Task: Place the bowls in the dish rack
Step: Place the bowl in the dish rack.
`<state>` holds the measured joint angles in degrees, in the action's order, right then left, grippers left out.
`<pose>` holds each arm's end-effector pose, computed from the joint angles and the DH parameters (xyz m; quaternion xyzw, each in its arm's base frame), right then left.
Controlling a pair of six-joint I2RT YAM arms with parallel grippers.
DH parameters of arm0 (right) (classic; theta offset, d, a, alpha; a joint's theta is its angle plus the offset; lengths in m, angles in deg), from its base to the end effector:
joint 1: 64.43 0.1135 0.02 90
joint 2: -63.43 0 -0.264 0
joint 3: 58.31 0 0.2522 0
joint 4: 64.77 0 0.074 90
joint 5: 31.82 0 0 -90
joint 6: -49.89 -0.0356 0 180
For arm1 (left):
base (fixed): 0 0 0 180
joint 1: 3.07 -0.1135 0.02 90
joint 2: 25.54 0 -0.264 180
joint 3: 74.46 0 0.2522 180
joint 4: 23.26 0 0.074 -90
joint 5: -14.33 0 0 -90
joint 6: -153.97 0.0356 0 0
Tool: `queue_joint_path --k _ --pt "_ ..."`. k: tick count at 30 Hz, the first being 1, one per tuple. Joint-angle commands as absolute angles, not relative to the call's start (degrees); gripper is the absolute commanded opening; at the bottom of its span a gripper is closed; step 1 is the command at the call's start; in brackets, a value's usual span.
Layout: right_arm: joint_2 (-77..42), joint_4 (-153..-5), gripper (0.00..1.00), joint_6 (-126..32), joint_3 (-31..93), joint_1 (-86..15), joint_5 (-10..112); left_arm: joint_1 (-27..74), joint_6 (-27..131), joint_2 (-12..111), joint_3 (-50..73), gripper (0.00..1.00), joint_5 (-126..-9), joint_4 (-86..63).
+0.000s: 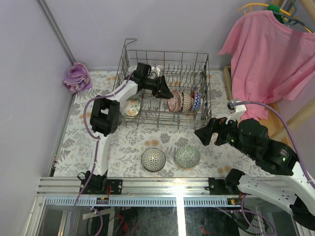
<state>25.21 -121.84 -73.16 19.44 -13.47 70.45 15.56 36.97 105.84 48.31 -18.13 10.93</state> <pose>0.0757 0.0813 0.4046 -0.0624 0.8021 0.3292 0.4944 0.4758 -0.1921 0.2106 0.1336 0.8152 -0.5426 0.1525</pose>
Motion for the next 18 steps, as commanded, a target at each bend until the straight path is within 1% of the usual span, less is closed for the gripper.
queue_joint_path --k 1,9,14,18 --pt "24.83 -118.57 0.94 -73.25 19.26 -13.36 68.75 15.34 26.71 102.23 42.00 0.36 -15.81 7.81" --pt "25.48 -118.02 0.94 -72.97 18.22 -13.38 68.35 17.60 17.31 94.91 30.84 0.37 -23.67 -3.67" --pt "26.47 -117.73 0.94 -73.06 17.23 -13.38 68.11 18.92 8.45 89.52 23.05 0.37 -31.34 -13.98" --pt "27.98 -118.17 0.94 -73.06 16.69 -13.36 68.39 21.17 4.09 87.58 20.80 0.42 -38.28 -17.17"
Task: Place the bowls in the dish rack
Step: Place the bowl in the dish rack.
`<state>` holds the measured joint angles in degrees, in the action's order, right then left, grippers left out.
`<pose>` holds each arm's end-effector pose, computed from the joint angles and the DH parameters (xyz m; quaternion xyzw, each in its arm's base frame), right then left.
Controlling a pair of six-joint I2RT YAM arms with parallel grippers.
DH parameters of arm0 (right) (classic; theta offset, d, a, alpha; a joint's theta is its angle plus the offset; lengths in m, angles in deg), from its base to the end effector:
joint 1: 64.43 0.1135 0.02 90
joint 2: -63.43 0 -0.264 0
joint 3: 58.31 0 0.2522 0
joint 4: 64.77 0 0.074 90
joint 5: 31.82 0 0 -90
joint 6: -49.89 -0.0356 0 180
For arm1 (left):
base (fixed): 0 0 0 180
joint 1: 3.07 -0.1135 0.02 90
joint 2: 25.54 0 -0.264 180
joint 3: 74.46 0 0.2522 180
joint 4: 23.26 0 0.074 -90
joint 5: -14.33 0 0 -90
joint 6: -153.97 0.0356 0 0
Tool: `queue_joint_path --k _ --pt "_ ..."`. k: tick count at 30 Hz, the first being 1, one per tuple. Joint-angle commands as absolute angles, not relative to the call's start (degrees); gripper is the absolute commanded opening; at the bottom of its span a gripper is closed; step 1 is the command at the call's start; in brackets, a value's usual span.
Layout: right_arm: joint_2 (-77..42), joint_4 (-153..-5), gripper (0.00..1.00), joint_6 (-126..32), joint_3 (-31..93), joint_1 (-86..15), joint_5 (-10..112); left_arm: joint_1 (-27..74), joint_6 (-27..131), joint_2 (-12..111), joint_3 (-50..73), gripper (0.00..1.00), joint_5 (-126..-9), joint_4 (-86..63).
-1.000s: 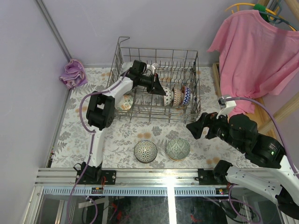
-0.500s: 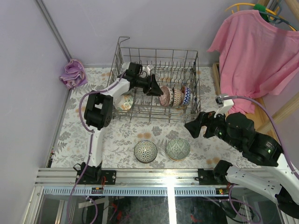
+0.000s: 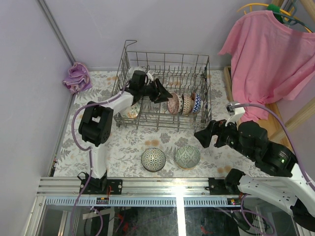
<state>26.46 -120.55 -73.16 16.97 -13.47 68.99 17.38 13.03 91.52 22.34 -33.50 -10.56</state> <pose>0.0750 0.0819 0.3959 -0.0699 0.8016 0.3376 0.4884 0.4235 -0.1834 0.2067 -0.0498 0.8361 -0.5166 0.1774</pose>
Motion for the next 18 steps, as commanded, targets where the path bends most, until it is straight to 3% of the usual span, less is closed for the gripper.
queue_joint_path --k 1,18 --pt "28.28 -118.37 0.94 -73.07 16.63 -13.44 68.41 21.86 3.57 87.69 21.20 0.42 -39.72 -17.41" --pt "34.97 -122.89 0.95 -72.62 16.01 -13.44 71.62 26.77 6.21 84.97 25.22 0.45 -54.66 -7.65"
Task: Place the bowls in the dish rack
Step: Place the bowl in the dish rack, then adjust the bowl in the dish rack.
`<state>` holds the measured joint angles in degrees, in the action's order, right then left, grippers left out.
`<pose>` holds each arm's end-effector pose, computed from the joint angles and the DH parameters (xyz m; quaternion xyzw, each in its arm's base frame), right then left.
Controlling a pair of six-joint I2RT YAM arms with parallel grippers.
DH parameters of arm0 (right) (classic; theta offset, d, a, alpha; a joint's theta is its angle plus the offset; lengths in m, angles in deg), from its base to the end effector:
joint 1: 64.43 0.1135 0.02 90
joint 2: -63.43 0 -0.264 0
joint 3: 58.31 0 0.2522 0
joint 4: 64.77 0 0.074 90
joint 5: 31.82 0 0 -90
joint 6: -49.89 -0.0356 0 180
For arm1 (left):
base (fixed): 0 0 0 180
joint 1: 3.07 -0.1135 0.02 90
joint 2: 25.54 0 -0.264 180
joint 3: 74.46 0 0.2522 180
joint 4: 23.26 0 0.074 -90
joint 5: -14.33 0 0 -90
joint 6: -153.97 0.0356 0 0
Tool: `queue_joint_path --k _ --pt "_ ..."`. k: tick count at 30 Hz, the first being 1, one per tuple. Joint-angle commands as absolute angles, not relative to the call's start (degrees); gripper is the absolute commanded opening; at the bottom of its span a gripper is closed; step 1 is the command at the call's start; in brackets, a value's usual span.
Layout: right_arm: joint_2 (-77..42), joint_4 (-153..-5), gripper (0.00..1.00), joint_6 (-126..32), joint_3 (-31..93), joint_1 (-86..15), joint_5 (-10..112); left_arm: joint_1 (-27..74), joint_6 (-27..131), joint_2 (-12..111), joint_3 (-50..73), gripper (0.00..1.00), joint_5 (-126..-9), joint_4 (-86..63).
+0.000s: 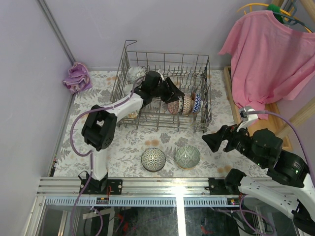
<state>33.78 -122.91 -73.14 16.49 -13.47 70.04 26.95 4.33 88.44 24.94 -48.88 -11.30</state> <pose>0.0526 0.0532 0.3984 -0.0578 0.7789 0.3542 0.5143 0.3955 -0.2470 0.2440 -0.0937 0.8311 -0.5004 0.2239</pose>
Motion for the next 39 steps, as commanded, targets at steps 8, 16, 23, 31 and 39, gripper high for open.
queue_joint_path --k 8,16,23,31,39 --pt "35.87 -123.07 0.96 -72.40 15.83 -13.41 71.67 27.67 7.89 85.90 29.11 0.45 -63.13 -2.21" --pt "36.88 -124.17 0.96 -72.34 15.71 -13.42 72.26 28.09 7.96 88.85 31.76 0.43 -66.24 -0.87" --pt "37.06 -124.36 0.96 -72.08 15.68 -13.37 72.65 28.49 8.54 91.10 33.74 0.42 -67.46 0.89" --pt "36.85 -124.41 0.96 -71.70 15.67 -13.37 72.67 28.64 9.39 92.12 34.23 0.41 -69.09 2.36" --pt "36.45 -124.44 0.96 -71.31 16.06 -13.39 72.68 28.68 9.63 95.06 37.77 0.36 -68.91 3.25"
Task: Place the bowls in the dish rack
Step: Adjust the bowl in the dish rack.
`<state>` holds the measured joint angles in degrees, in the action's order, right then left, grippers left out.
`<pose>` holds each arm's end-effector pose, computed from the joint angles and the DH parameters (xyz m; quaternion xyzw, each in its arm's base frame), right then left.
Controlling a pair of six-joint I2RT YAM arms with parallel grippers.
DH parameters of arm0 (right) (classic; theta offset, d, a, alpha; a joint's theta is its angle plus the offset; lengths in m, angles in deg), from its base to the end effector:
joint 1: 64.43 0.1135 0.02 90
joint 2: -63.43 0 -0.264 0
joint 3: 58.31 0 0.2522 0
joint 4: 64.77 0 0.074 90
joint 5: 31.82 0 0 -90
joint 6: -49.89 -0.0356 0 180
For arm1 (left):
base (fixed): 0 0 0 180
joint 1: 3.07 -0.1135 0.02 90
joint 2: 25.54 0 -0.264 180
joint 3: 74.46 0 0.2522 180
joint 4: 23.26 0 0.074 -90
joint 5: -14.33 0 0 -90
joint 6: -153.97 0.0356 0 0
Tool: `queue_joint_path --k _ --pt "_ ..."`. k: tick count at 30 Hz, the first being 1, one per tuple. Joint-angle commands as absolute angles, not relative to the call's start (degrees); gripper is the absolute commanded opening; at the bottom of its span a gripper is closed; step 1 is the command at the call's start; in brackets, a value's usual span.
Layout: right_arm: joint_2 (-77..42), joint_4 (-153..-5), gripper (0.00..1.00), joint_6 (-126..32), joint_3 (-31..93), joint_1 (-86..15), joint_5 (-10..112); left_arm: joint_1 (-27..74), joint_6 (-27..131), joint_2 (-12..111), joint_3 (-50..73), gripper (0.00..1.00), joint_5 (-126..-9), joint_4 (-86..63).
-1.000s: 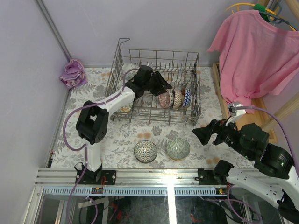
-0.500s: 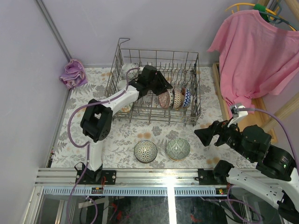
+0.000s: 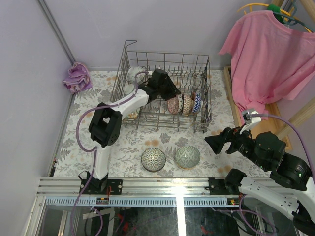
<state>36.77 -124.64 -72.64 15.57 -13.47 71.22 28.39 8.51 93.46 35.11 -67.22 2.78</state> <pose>0.0449 0.0426 0.3933 -0.0542 0.7770 0.3472 0.5223 0.4116 -0.2580 0.2397 -0.1513 0.8741 -0.3618 0.2866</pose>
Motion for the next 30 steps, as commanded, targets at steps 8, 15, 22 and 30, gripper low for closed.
queue_joint_path --k 8,15,22,30 --pt "36.21 -124.49 0.96 -71.26 16.17 -13.42 72.77 28.66 9.67 96.66 39.64 0.17 -68.22 3.96" --pt "36.03 -124.56 0.96 -71.25 16.12 -13.39 72.83 28.45 11.69 95.16 38.52 0.00 -65.19 4.36" --pt "35.44 -123.78 0.96 -71.88 15.60 -13.36 72.08 26.20 14.78 94.62 38.02 0.00 -54.93 3.16" --pt "34.03 -122.99 0.95 -72.41 15.79 -13.40 71.26 24.00 15.41 93.88 35.44 0.00 -45.07 -1.57"
